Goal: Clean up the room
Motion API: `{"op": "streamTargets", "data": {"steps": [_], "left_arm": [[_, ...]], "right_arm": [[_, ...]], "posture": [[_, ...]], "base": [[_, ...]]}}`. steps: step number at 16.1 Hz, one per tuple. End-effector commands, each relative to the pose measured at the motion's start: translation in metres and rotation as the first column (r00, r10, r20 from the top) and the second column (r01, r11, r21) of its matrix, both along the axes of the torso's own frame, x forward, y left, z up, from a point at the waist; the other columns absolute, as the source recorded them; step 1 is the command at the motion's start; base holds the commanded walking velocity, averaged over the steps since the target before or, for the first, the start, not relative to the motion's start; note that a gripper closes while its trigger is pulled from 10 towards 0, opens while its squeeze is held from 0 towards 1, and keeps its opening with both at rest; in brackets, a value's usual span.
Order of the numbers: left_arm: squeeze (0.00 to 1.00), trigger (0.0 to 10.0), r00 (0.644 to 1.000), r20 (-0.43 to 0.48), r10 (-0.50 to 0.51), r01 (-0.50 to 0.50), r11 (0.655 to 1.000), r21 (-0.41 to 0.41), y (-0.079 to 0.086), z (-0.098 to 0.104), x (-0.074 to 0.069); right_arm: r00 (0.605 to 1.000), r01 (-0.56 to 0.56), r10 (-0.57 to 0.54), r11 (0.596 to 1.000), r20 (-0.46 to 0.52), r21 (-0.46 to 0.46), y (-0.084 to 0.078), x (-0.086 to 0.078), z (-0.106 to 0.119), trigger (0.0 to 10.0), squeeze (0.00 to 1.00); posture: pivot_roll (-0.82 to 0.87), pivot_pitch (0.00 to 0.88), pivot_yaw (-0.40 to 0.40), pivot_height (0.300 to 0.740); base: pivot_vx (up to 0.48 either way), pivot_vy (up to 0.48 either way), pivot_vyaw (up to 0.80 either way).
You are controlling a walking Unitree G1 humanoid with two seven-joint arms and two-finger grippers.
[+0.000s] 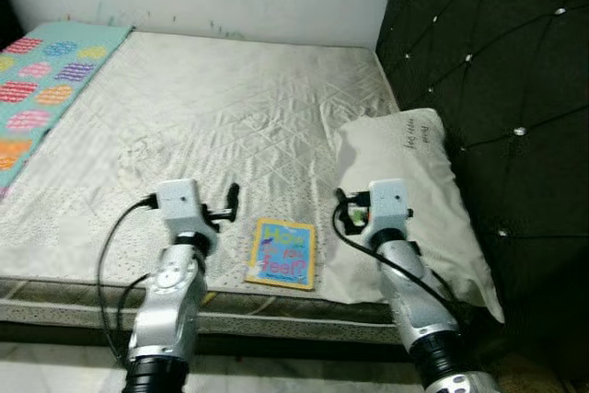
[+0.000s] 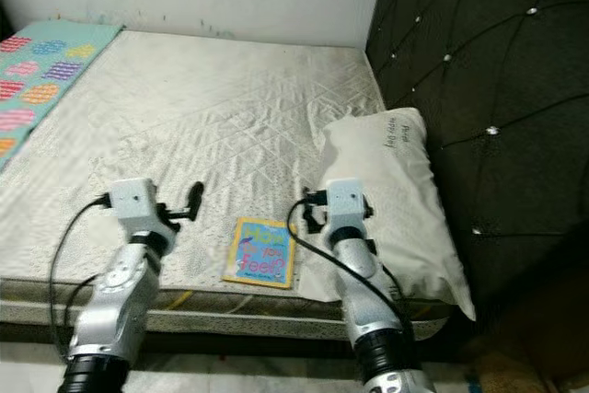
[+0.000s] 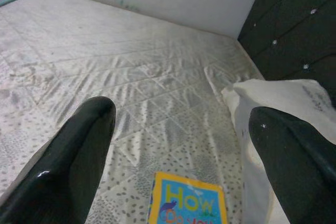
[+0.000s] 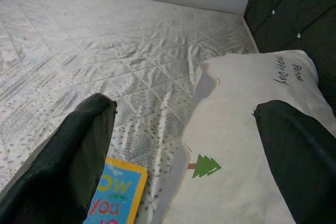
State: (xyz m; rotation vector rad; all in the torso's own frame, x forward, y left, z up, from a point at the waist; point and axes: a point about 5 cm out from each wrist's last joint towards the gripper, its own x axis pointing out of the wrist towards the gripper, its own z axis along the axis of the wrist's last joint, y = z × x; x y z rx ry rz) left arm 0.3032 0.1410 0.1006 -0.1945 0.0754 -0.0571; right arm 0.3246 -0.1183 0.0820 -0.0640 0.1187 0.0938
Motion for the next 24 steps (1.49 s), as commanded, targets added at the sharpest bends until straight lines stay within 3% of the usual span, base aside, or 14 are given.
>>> {"op": "streamTargets", "data": {"steps": [1,16,20,24], "left_arm": [[0.00,10.0,1.000,-0.005,0.015,-0.015,1.000,0.009,0.0033,-0.0003,0.0021],[0.00,10.0,0.999,-0.008,0.038,-0.038,0.999,-0.007,0.0016,-0.0027,0.0074],[0.00,10.0,0.997,0.071,0.022,-0.018,0.999,-0.051,0.0070,0.0052,0.0050],[0.00,10.0,0.997,0.081,0.006,0.000,0.997,-0.074,0.0053,0.0054,0.0046]], "right_arm": [[1.000,-0.020,0.020,1.000,0.021,-0.006,0.0068,0.0038,0.0054,10.0,0.00],[0.999,-0.042,0.043,0.999,0.024,-0.034,0.0071,0.0089,0.0049,10.0,0.00],[0.997,-0.079,0.080,0.997,0.017,-0.021,0.0101,0.0076,0.0035,10.0,0.00],[0.996,-0.093,0.093,0.996,0.015,-0.016,0.0106,0.0069,0.0028,10.0,0.00]], "posture": [[-0.10,0.000,-0.061,0.740],[-0.11,0.000,-0.068,0.740],[-0.12,0.000,-0.068,0.740],[-0.12,0.000,-0.068,0.740]], "base": [[0.000,0.382,0.00],[0.000,0.462,0.00],[0.065,0.000,0.00],[0.363,0.000,0.00]]}}
